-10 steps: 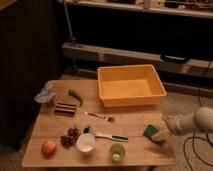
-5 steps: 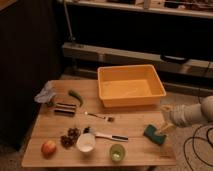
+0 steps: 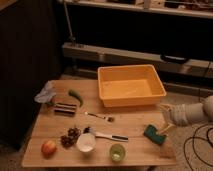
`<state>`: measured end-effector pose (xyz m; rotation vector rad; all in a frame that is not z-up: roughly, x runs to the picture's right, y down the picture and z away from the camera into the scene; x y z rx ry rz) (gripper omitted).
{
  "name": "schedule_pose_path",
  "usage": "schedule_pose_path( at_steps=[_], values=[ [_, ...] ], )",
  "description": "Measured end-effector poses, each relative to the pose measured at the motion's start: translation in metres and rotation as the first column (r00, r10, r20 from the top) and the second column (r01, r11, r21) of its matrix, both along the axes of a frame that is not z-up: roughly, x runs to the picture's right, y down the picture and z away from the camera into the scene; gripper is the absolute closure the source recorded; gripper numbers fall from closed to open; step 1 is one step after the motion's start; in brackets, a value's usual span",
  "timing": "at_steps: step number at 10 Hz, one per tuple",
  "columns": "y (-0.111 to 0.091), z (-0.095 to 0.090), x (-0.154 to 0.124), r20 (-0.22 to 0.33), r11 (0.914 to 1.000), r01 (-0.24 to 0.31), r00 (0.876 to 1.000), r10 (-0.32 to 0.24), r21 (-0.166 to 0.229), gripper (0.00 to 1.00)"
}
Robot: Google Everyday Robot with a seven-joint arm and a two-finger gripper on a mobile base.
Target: Place fork in plastic cup
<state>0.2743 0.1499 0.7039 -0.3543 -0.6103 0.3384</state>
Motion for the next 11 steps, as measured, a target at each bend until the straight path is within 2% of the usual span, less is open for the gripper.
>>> schedule_pose_path(
  at_steps=[1,2,4,5,6,7,8,9,10,11],
  values=[
    [0.002,-0.006,0.002,0.046,0.9946,0.044,0.998,-0.048,0.094,0.2],
    [0.006,-0.016,0.006,0.103,0.9704,0.102,0.987,-0.127,0.219,0.2],
    [0.01,-0.027,0.012,0.164,0.9276,0.147,0.963,-0.214,0.343,0.2],
    [0.011,-0.029,0.012,0.183,0.9094,0.163,0.952,-0.247,0.383,0.2],
    [0.012,-0.032,0.014,0.193,0.8951,0.17,0.944,-0.268,0.412,0.2],
    [0.013,-0.034,0.016,0.196,0.8885,0.174,0.94,-0.278,0.424,0.2],
    [0.013,-0.034,0.015,0.197,0.8862,0.178,0.938,-0.283,0.428,0.2],
    [0.011,-0.035,0.01,0.198,0.8775,0.185,0.934,-0.297,0.442,0.2],
    [0.01,-0.039,0.005,0.213,0.8514,0.196,0.919,-0.333,0.486,0.2],
    [0.012,-0.044,0.001,0.222,0.8152,0.215,0.897,-0.383,0.538,0.2]
  ],
)
